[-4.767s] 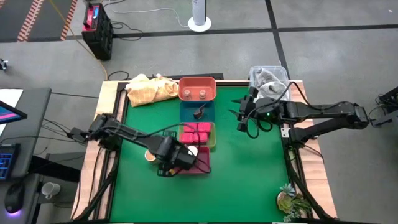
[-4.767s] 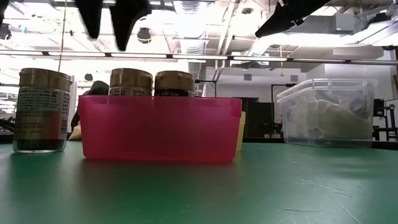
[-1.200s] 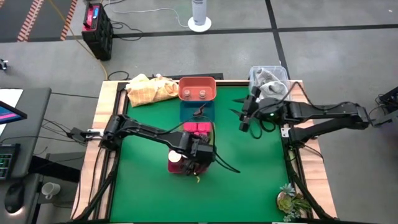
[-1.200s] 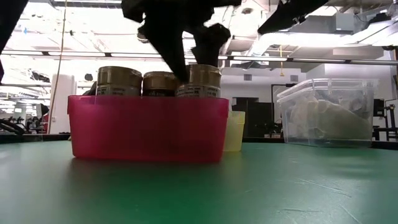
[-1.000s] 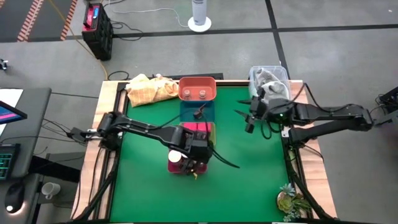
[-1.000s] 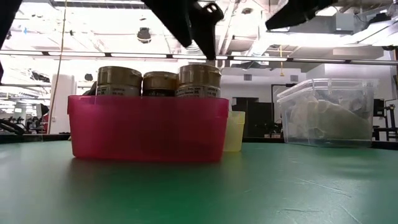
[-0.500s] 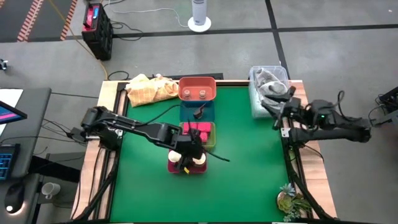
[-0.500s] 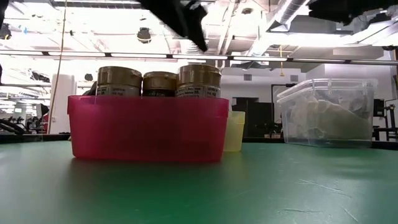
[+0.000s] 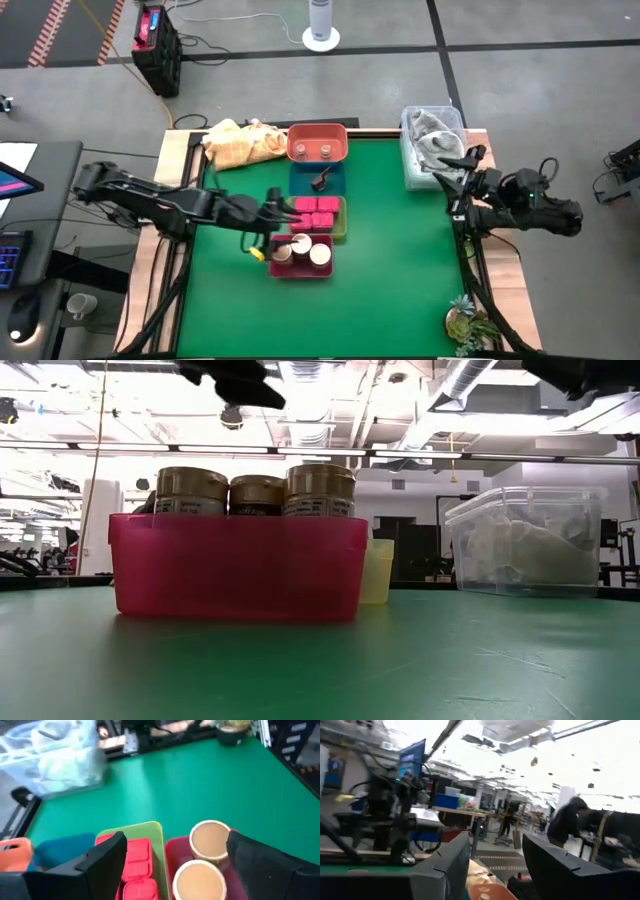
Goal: Sort spices by type
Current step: Return to Home Position
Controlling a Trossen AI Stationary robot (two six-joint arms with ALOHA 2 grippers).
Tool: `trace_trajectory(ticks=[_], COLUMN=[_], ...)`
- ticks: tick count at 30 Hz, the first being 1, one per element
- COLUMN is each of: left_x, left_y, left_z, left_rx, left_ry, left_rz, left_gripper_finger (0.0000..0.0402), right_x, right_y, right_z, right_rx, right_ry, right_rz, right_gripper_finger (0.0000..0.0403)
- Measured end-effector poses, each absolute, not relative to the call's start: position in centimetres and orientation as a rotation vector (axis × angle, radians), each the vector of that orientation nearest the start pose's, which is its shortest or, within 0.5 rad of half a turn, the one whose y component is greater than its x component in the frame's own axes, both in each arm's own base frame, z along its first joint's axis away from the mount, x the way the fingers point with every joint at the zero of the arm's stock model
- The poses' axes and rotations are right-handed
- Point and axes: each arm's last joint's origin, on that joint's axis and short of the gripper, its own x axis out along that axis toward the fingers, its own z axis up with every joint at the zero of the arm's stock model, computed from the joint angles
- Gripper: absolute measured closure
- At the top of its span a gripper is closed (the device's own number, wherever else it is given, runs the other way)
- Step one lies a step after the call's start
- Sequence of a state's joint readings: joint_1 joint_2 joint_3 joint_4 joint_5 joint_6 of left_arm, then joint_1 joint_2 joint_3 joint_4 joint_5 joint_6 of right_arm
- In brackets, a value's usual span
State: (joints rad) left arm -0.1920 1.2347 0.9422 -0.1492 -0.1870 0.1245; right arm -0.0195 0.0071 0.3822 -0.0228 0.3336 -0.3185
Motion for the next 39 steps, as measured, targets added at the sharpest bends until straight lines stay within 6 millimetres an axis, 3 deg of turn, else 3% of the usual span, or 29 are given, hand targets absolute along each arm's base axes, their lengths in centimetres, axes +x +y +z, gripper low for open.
trace_trajectory(ticks=[10, 17, 26, 39], left_x=[20.2, 16.9, 15.1, 14.1], left_y=[-3.3, -2.4, -1.6, -1.2], left_z=[25.2, 21.9, 18.2, 15.6], left_rx=[0.112, 0.048, 0.021, 0.032], left_ry=[0.359, 0.261, 0.218, 0.276], left_rz=[0.083, 0.185, 0.322, 0.387], left_gripper_finger=[0.0077, 0.0077, 0.0077, 0.0077], right_x=[6.6, 6.7, 6.8, 7.0], right_y=[-1.0, -1.0, -1.0, -1.0], right_z=[26.7, 26.4, 26.1, 24.7], right_rx=[-0.267, 0.056, 0.139, 0.017], right_ry=[-0.274, -0.298, -0.278, -0.106], right_rz=[-0.356, -0.305, -0.294, -0.312], right_gripper_finger=[0.0190, 0.0190, 0.0190, 0.0190])
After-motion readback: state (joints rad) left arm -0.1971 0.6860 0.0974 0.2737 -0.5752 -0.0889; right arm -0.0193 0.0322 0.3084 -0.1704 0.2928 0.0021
